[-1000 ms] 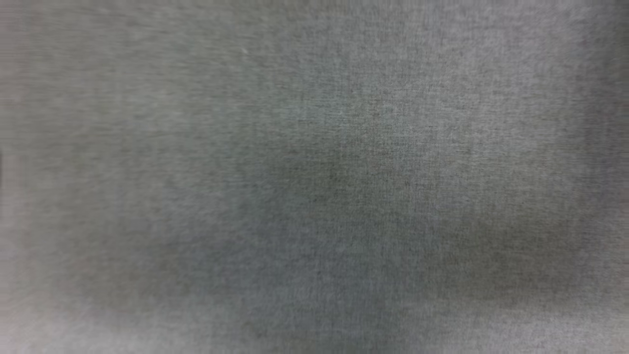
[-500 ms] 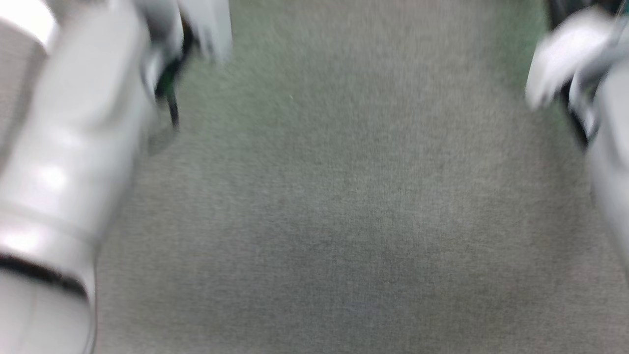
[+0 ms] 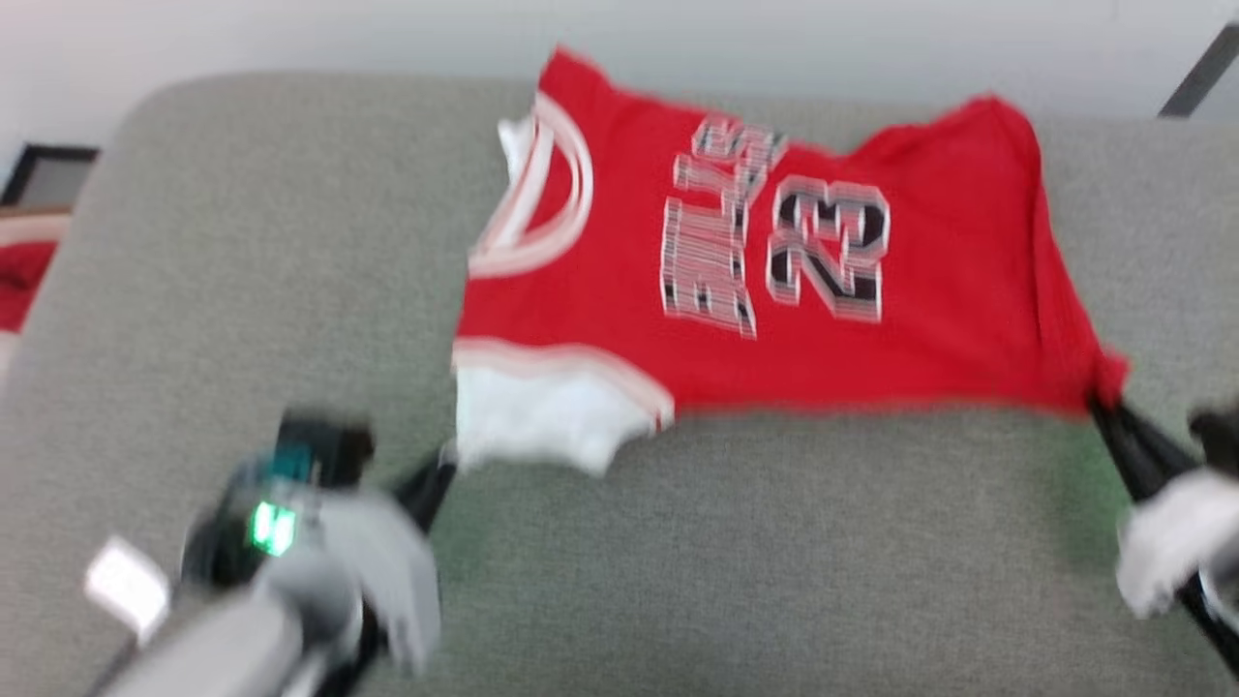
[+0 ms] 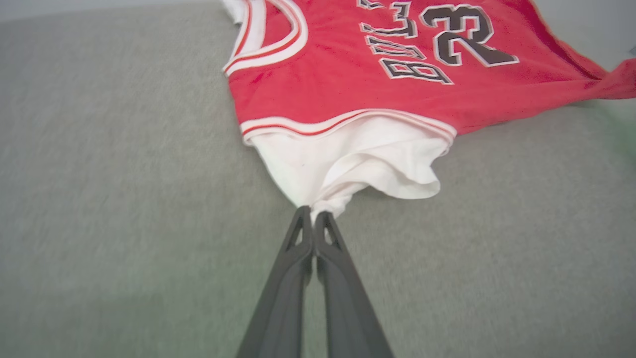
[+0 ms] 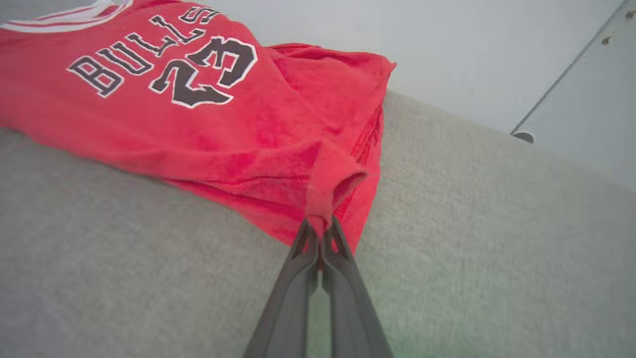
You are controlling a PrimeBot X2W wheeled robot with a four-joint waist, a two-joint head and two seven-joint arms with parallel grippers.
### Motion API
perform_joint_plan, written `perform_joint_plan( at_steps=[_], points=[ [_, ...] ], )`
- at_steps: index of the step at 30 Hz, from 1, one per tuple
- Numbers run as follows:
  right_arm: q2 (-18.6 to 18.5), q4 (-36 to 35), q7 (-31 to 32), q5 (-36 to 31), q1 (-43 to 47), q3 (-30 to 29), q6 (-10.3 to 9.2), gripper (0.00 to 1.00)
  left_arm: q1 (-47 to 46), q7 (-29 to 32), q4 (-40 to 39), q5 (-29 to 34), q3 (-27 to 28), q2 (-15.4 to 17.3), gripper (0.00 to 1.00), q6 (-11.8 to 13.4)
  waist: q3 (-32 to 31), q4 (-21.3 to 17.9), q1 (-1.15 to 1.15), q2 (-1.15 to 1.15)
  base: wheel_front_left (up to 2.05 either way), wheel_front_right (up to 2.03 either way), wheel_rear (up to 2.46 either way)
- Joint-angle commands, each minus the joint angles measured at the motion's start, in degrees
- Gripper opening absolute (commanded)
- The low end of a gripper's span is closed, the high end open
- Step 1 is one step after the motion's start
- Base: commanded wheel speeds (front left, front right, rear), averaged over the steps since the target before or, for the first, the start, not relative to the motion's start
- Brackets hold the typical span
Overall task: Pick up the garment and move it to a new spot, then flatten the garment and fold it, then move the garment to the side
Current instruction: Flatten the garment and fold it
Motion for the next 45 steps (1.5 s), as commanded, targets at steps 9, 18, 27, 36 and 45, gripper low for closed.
perform_joint_plan(
  at_steps=[9,18,27,36,45],
  points=[
    [-4.6,-15.1,8.5,3.3,23.5,-5.6,-0.06,0.0,22.9,3.4,-22.3,-7.3,-0.5,6.0,0.0,17.6,-3.3,0.1,0.0,0.0,0.0,0.0,0.0],
    [-4.3,-29.2,21.2,6.0,38.7,-13.6,-0.06,0.0,29.2,8.4,-29.7,-10.9,-2.4,7.7,0.0,24.7,-2.3,0.2,0.0,0.0,0.0,0.0,0.0],
    [-3.0,-36.7,28.0,5.1,40.5,-20.1,-0.06,0.0,26.8,10.1,-35.3,-8.2,-0.4,13.2,0.0,28.8,-2.0,-0.8,0.0,0.0,0.0,0.0,0.0],
    [-2.5,-40.6,33.3,3.3,33.7,-22.7,-0.06,0.0,16.1,13.6,-41.0,-1.3,3.0,21.0,0.0,29.3,-0.9,-1.9,0.0,0.0,0.0,0.0,0.0],
    [-1.9,-37.9,38.1,1.6,22.1,-19.5,-0.06,0.0,-0.3,17.0,-31.2,5.0,2.2,18.4,0.0,17.6,2.5,-2.8,0.0,0.0,0.0,0.0,0.0]
  ],
)
